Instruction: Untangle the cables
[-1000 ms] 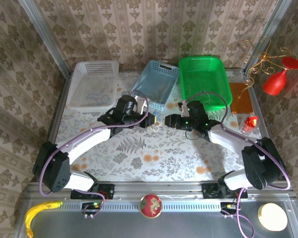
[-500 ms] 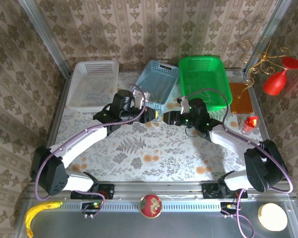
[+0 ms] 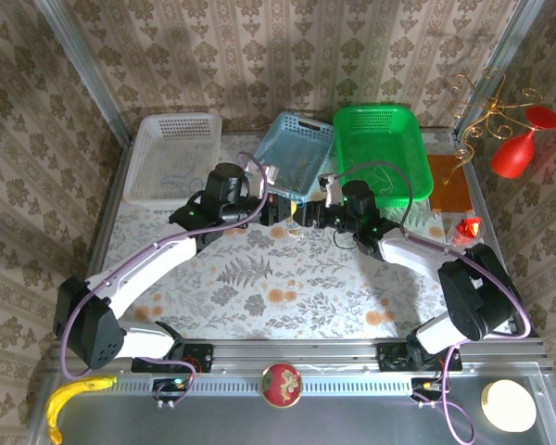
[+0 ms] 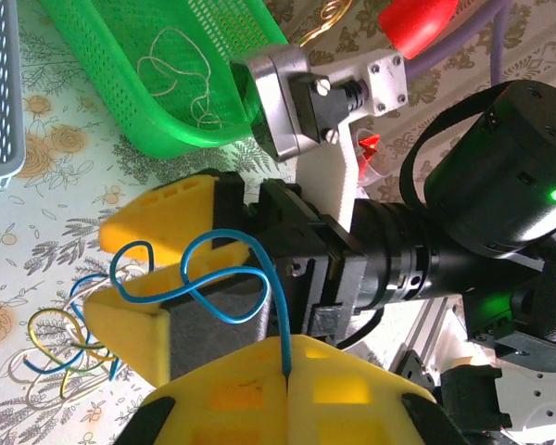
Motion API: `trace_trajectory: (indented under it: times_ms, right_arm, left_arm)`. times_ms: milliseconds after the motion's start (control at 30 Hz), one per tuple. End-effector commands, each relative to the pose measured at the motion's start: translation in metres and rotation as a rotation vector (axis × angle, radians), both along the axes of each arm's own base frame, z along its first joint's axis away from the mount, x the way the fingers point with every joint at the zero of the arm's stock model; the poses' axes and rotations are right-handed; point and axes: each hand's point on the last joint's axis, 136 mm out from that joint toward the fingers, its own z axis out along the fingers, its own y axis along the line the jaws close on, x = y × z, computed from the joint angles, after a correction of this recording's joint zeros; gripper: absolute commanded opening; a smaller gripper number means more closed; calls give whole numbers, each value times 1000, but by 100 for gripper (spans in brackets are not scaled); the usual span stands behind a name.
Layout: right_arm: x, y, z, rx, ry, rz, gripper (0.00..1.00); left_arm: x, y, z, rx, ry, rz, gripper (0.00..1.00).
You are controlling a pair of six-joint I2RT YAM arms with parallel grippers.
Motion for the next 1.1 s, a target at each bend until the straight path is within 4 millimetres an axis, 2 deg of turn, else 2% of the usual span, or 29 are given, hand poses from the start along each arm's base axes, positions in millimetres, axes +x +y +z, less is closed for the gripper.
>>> trace_trajectory:
  times_ms: [0,100,133,267,367,533,667,833,1067]
  right_arm:
    - [22,4,21,39,-73,-54,63]
    - [31,7,12,48,-55,-69,57]
    - [32,8,9,48,-49,-70,52]
    - [30,8,-17,49,7,-76,24]
    - [21,5,-37,45,50,-79,15]
    - [7,-3,-61,32,105,-94,14]
    - [-5,-4,-76,16,140,-90,15]
    - [-15,-4,-91,-9,172,-90,15]
    - [-20,-9,-106,-42,200,-113,15]
  left_arm:
    - [-5,-3,40,-95,-48,-16,0]
    - [-5,-4,50,-126,-53,-15,0]
    - [-5,-3,56,-137,-62,-12,0]
    - [1,3,82,-194,-86,18,0]
    - [12,14,104,-255,-99,53,0]
    - [31,32,133,-321,-128,94,0]
    - [38,38,150,-342,-155,100,0]
    - [43,45,170,-364,-189,116,0]
    - [40,56,205,-406,-242,99,0]
